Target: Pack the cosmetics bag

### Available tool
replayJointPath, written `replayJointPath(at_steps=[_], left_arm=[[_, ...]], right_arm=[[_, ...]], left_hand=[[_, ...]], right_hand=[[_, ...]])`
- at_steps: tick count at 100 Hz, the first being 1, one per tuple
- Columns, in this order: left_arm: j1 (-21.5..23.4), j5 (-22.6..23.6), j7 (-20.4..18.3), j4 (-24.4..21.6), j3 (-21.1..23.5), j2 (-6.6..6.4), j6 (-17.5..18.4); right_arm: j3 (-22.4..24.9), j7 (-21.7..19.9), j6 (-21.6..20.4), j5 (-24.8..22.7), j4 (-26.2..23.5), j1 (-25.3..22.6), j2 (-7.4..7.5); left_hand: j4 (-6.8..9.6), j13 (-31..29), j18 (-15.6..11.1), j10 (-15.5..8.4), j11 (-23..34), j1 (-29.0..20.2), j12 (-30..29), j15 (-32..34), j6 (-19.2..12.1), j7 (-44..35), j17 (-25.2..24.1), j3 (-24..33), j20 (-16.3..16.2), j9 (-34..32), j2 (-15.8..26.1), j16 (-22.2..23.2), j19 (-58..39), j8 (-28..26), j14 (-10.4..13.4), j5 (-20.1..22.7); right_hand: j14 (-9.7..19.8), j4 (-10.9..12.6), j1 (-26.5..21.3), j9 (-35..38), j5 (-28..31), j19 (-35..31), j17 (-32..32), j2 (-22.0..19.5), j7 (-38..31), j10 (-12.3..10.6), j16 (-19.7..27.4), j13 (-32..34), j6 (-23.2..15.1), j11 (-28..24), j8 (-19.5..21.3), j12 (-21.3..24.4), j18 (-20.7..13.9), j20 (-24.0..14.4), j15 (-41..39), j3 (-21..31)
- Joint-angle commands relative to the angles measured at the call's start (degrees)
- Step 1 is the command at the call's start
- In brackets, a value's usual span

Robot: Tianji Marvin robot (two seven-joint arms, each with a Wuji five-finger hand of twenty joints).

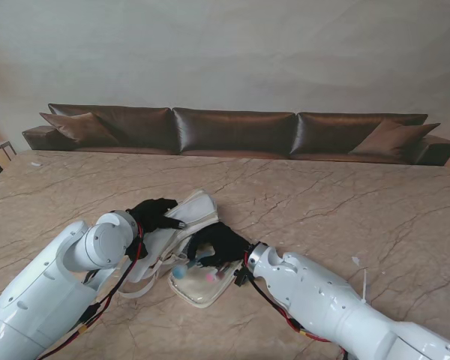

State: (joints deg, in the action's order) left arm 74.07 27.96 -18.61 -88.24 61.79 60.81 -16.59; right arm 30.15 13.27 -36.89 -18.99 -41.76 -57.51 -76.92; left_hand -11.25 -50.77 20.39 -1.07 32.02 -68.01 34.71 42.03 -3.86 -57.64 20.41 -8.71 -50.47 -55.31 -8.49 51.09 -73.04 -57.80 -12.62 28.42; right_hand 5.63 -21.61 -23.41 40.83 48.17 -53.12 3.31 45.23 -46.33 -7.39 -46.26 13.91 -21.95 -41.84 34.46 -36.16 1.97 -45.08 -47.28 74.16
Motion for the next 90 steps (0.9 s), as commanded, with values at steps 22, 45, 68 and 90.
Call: replayJointPath(at_steps=[22,45,68,90], left_arm=[[0.3,0.1,-0.6,-0.3,-0.4,0.31,0.1],[0.1,-0.2,-0.5,0.0,-0.7,0.36,-0.2],[0.4,0.0,-0.6,0.0,-0.6,0.31,0.0],[0.4,0.0,-0.7,0.0,-0.5,0.28,0.0]], right_arm=[[0.3,-2.3,1.4,0.7,-1.6,-1.3,0.73],[0.0,-2.2,1.8,-0.7,-2.2,-1.5,1.36],[-0.7,-1.6,1.2,-1.3,0.1,-0.6,0.82],[-1.4,-1.0,-2.0,-0.7,2.7,0.3,-0.48]], left_hand=[[1.78,-1.2,-0.8,-2.5,1.4,-6.0,-1.0,0.1,-8.7,-5.4,-0.3,2.4,0.2,-2.0,4.2,-0.4,-1.0,-0.4,1.0,2.5],[1.76,-1.1,-0.8,-1.9,1.4,-6.0,-1.1,0.1,-8.7,-5.4,-0.4,2.3,0.3,-1.8,4.2,-0.4,-0.9,-0.4,0.9,2.5],[1.81,-1.0,-0.9,-2.1,1.5,-6.0,-1.0,0.1,-8.7,-5.4,-0.4,2.4,0.3,-1.8,4.3,-0.4,-0.9,-0.4,0.9,2.3],[1.81,-0.8,-0.9,-2.2,1.5,-6.0,-1.0,0.0,-8.8,-5.4,-0.5,2.4,0.3,-1.7,4.4,-0.4,-0.8,-0.4,0.9,2.3]], right_hand=[[-2.1,1.5,-2.3,-2.4,6.0,1.7,1.3,-4.0,-9.1,0.4,1.7,-1.7,-0.3,-0.6,-0.5,1.1,-1.7,-0.3,1.8,2.4],[-2.2,1.4,-2.0,-2.7,6.1,1.9,1.2,-3.9,-9.3,0.4,1.8,-1.7,-0.5,-0.7,-0.9,1.6,-1.7,-0.6,1.8,2.5],[-2.1,1.5,-2.2,-2.8,5.9,1.9,1.2,-3.8,-9.2,0.1,1.8,-1.7,-1.4,-0.8,-0.9,1.8,-1.5,-0.8,1.7,2.4],[-1.5,1.6,-2.6,-4.3,5.7,3.4,1.4,-3.9,-9.0,-0.2,1.8,-2.9,-4.0,-0.7,0.0,2.0,-1.9,-0.6,1.7,2.0]])
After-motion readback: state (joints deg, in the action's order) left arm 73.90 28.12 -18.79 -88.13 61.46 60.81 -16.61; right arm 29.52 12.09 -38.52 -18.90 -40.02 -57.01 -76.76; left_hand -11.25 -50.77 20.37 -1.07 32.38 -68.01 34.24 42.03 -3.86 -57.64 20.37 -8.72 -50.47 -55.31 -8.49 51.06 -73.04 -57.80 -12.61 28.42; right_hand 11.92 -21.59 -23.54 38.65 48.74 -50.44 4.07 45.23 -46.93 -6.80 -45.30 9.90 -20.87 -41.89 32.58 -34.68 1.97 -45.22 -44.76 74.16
